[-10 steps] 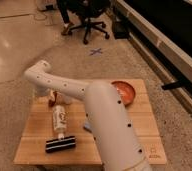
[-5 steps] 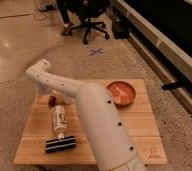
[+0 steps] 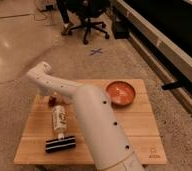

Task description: Place the pepper in the ceramic cup

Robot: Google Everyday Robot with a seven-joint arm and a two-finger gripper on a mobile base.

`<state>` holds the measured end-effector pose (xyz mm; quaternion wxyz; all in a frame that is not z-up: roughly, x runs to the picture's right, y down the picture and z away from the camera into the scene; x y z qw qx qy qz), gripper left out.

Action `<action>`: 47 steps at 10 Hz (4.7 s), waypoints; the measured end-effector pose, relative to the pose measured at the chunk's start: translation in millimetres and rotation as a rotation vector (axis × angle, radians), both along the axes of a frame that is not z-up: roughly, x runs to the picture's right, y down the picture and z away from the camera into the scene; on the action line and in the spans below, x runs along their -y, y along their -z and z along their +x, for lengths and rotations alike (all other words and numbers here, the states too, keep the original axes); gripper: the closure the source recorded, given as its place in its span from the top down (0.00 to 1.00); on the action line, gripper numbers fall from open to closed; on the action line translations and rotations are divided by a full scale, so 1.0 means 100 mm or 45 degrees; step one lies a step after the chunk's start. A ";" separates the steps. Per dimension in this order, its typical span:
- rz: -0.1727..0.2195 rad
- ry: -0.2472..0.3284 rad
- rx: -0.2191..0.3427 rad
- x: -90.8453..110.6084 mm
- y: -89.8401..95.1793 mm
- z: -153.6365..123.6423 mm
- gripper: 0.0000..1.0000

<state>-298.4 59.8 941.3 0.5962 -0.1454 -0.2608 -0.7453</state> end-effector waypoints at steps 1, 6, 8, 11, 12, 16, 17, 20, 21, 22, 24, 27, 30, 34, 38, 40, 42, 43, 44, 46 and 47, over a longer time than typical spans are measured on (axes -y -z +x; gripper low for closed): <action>-0.003 -0.006 -0.006 -0.01 -0.03 0.02 0.70; -0.028 -0.011 -0.004 -0.12 -0.13 0.02 0.44; -0.035 -0.003 0.008 -0.15 -0.13 -0.03 0.21; -0.043 0.011 0.027 -0.17 -0.11 -0.10 0.00; -0.044 0.018 0.038 -0.16 -0.09 -0.13 0.00; -0.022 0.034 0.090 -0.05 0.03 -0.26 0.00; -0.009 0.033 0.104 0.02 0.07 -0.28 0.00; 0.055 0.005 0.146 0.37 0.20 -0.32 0.00; 0.085 -0.007 0.155 0.53 0.27 -0.30 0.00; 0.117 -0.019 0.158 0.69 0.33 -0.24 0.00; 0.181 -0.053 0.147 0.98 0.44 -0.05 0.00; 0.258 -0.125 0.117 1.20 0.68 0.33 0.00; 0.326 -0.171 0.136 1.23 1.06 0.51 0.00; 0.323 -0.181 0.123 0.96 1.46 0.76 0.00; 0.191 -0.195 0.044 0.53 1.48 1.12 0.03; 0.140 -0.205 0.029 0.45 1.43 1.16 0.21; 0.109 -0.197 0.040 0.43 1.38 1.13 0.41; 0.098 -0.188 0.048 0.44 1.35 1.09 0.51; 0.087 -0.176 0.054 0.45 1.33 1.07 0.62; 0.069 -0.149 0.059 0.50 1.29 1.05 0.78; 0.059 -0.132 0.056 0.54 1.27 1.06 0.80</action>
